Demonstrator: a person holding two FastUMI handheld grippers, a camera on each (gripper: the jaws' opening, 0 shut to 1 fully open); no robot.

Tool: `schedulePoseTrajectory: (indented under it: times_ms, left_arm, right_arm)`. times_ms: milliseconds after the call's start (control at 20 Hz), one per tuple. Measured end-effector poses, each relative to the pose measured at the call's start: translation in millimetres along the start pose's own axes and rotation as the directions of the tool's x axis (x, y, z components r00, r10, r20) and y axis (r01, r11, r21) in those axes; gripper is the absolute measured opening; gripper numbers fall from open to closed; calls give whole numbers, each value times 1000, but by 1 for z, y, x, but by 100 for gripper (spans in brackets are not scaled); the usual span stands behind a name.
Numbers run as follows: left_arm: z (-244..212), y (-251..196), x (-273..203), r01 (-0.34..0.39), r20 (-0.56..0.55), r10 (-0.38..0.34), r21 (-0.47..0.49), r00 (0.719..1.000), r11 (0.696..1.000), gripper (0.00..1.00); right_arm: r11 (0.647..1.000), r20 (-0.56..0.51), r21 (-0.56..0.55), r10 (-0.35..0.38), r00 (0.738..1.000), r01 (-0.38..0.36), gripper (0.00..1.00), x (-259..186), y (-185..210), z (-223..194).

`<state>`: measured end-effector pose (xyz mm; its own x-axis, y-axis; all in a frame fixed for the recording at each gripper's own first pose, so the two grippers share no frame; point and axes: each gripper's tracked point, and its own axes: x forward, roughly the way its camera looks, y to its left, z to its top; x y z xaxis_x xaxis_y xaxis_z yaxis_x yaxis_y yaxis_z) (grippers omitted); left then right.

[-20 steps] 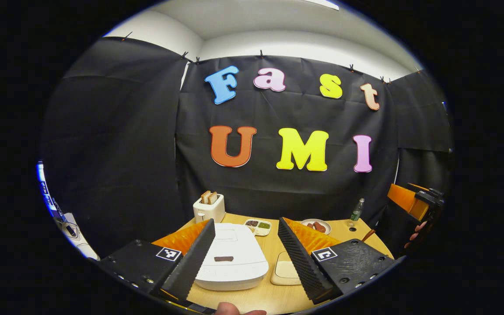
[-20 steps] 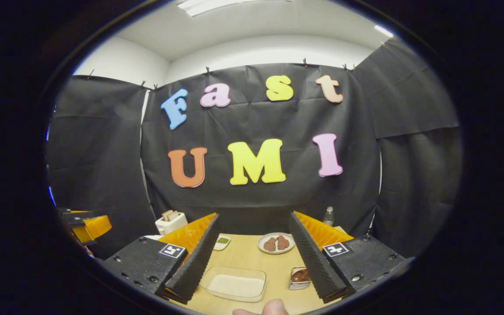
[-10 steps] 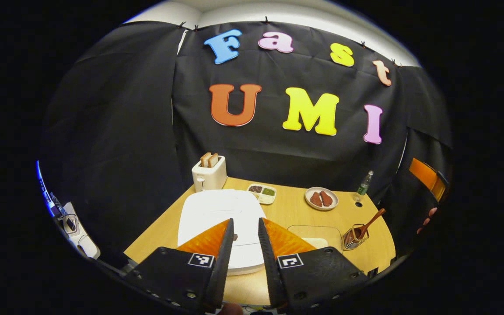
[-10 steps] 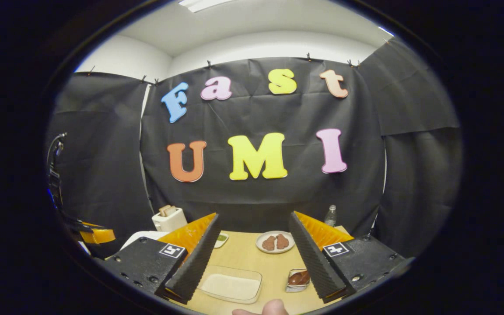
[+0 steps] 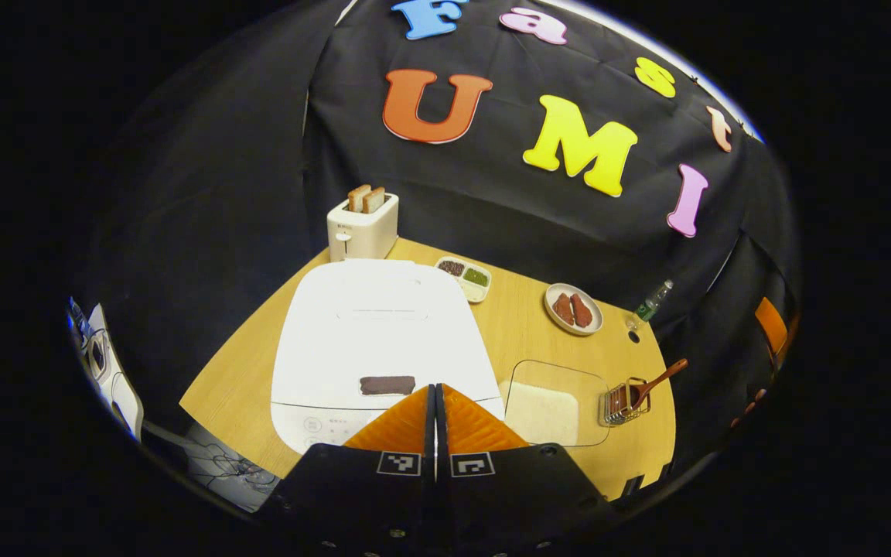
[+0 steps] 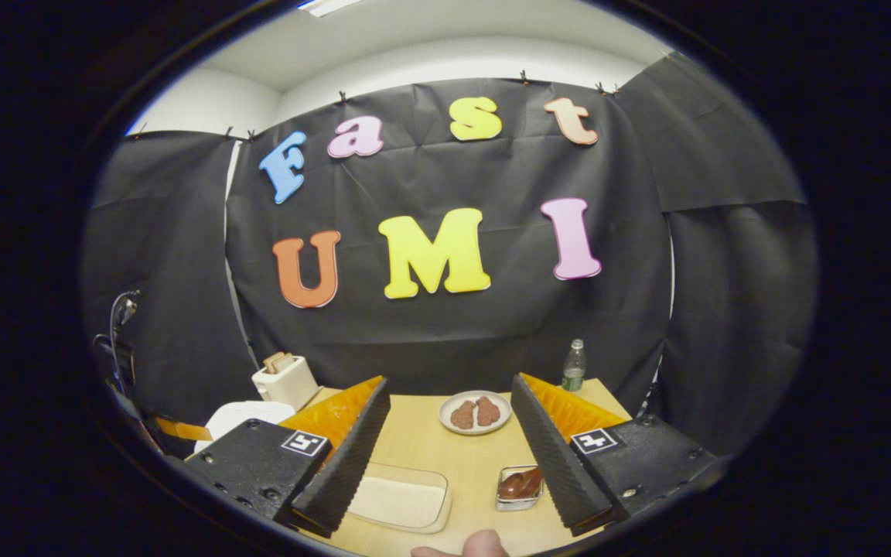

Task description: Close the left gripper, press the button to open the rice cooker; take a wooden spoon from the chopstick holder with the right hand, scoop a spoonful of rice and pour it into the rice cooker, then put the wooden spoon back into the chopstick holder.

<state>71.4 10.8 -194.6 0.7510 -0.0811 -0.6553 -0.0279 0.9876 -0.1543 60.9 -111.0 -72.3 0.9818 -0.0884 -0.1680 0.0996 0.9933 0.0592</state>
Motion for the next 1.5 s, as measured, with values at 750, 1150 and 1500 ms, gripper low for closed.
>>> schedulePoseTrajectory:
  times_ms: [750, 1150, 1500]
  left_arm:
    - [-22, 29, 55, -13, -116, -3, -139, 993, 990, 0]
    - [2, 25, 37, -2, -32, -3, -136, 999, 991, 0]
    - [92, 17, 6, -24, 291, 24, -3, 956, 1000, 1]
  right_arm:
    - [998, -96, -17, -69, 993, 68, 99, 8, -35, -32]
    - [1000, -104, -16, -24, 994, 22, 99, 4, -17, -29]
    - [997, -99, 1, -75, 992, 76, 99, -11, -39, -23]
